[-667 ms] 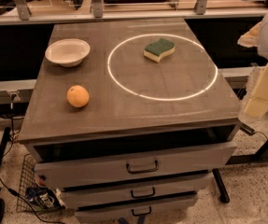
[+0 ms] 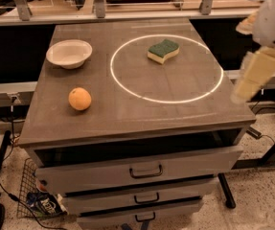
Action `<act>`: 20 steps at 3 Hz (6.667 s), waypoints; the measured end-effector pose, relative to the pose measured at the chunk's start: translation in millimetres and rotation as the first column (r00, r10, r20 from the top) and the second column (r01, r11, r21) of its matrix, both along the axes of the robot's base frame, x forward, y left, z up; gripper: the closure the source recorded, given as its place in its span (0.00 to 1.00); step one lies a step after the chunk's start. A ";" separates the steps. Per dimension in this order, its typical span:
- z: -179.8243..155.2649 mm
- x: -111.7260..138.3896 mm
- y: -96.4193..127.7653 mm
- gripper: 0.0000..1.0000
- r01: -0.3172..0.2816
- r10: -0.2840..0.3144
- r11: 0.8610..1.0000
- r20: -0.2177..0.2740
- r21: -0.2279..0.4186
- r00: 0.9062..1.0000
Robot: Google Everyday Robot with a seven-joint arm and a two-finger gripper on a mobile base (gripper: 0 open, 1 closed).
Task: Move sponge near orange
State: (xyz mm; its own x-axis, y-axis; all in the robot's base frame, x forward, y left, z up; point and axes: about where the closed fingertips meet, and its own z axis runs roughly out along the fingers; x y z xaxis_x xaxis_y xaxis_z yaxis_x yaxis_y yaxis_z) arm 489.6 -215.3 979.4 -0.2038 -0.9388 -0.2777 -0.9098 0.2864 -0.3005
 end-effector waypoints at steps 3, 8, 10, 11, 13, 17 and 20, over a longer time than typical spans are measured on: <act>7.5 161.4 -1.5 0.00 -0.002 -0.033 0.987 0.209 0.162 0.977; -120.3 312.1 81.0 0.00 0.192 -0.231 0.698 -0.037 0.690 0.972; -122.4 290.4 137.6 0.39 0.152 -0.098 0.687 -0.116 0.711 0.988; -110.4 272.7 154.0 0.62 0.108 -0.032 0.692 -0.119 0.714 0.992; -38.7 208.5 192.4 1.00 -0.097 0.215 0.646 -0.059 0.757 0.975; -50.0 130.2 272.4 0.84 -0.195 0.583 0.547 -0.203 0.814 0.787; -71.3 141.6 262.9 0.13 -0.192 0.551 0.579 -0.207 0.792 0.808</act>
Offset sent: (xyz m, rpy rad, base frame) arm 0.2243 -0.0073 0.0111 0.2305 -0.2946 -0.0308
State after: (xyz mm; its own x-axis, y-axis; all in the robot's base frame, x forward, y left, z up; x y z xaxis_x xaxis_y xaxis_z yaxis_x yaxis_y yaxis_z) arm 631.2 47.6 908.0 -0.1392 -0.4893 -0.8609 -0.9575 -0.1551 0.2430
